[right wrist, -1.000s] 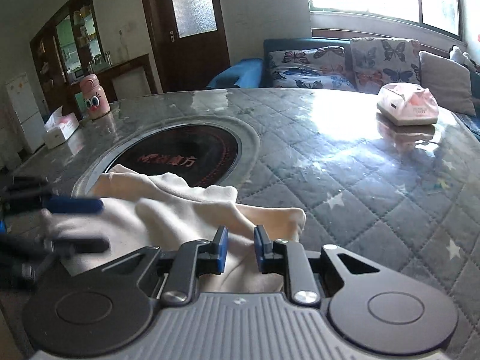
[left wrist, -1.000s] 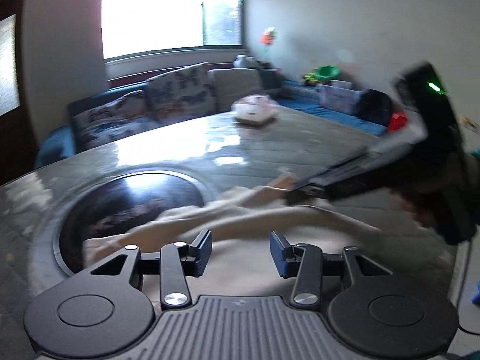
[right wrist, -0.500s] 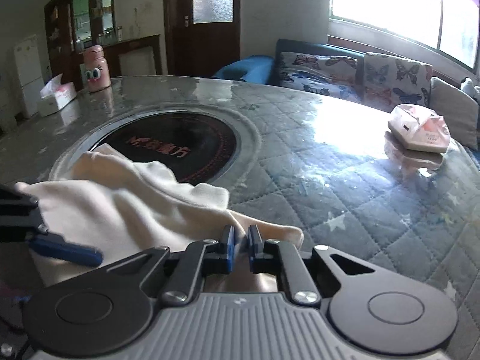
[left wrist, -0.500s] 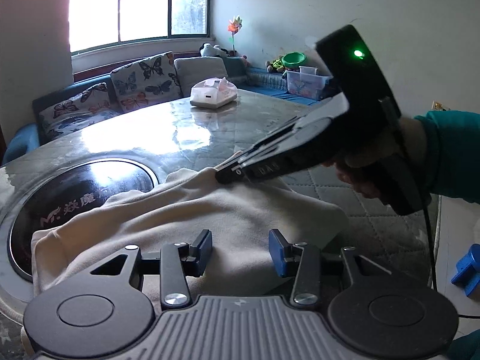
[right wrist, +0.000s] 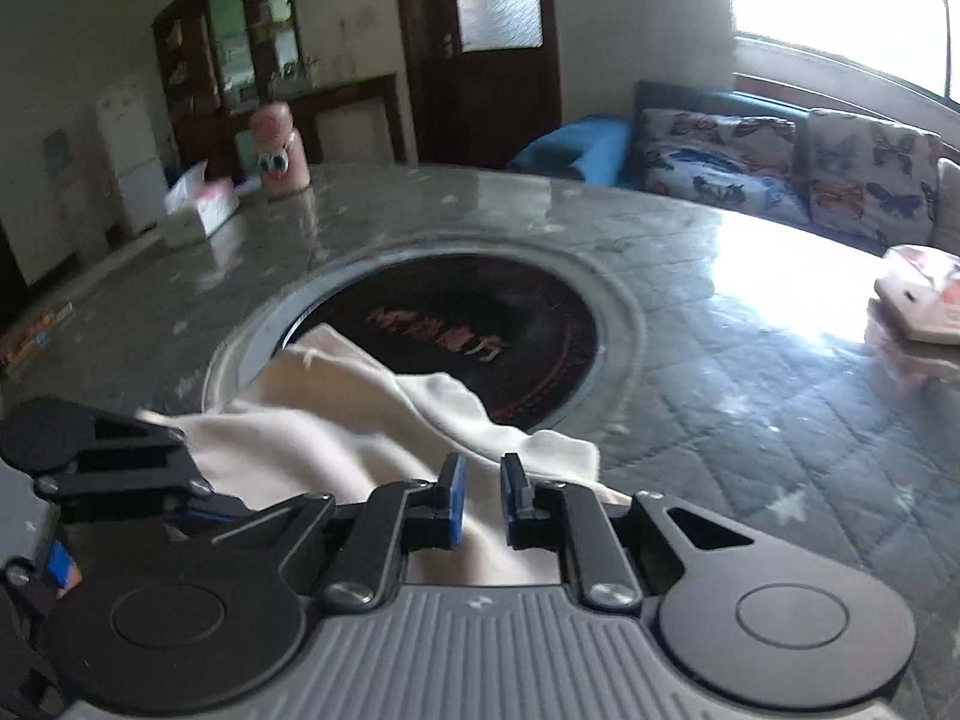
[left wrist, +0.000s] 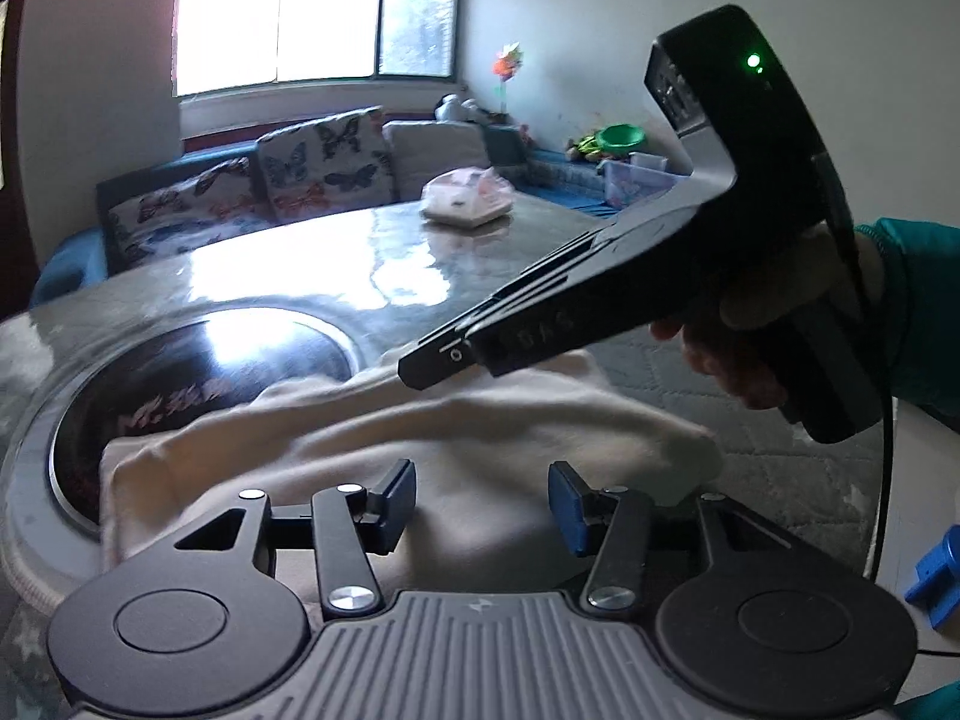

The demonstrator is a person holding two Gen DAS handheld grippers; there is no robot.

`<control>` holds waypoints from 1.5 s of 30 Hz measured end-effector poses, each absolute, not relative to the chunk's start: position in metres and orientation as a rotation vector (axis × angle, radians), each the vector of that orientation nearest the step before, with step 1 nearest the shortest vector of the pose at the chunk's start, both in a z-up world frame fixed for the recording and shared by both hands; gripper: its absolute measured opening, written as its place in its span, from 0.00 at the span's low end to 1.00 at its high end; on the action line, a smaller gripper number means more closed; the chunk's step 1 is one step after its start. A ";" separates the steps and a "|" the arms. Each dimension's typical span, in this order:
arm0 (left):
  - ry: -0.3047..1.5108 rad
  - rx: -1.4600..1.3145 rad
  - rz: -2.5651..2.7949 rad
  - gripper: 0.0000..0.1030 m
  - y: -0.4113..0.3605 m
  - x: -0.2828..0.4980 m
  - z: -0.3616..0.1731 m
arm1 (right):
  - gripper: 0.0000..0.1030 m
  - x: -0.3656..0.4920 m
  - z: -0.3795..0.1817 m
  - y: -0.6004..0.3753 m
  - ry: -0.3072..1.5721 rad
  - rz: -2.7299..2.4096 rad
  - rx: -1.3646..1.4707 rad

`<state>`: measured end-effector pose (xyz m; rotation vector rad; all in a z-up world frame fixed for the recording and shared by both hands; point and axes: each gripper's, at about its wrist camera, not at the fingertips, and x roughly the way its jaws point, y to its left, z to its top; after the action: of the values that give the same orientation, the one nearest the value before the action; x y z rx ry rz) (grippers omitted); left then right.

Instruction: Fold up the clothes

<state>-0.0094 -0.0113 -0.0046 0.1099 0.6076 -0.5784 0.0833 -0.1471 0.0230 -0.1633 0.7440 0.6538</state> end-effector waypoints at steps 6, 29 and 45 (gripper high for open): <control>0.626 0.063 -0.578 0.51 -0.001 -0.009 -0.008 | 0.16 0.099 0.009 -0.140 0.753 0.611 -0.125; 0.608 -0.077 -0.425 0.60 0.065 -0.017 -0.002 | 0.24 0.110 0.018 -0.059 0.767 0.783 -0.244; 0.557 -0.117 -0.277 0.65 0.091 -0.044 0.007 | 0.35 0.117 0.022 0.004 0.763 1.044 -0.450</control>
<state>-0.0440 0.0908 0.0073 -0.1165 0.5570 -0.2772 0.1172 0.0041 0.0222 -0.4501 0.7629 1.0438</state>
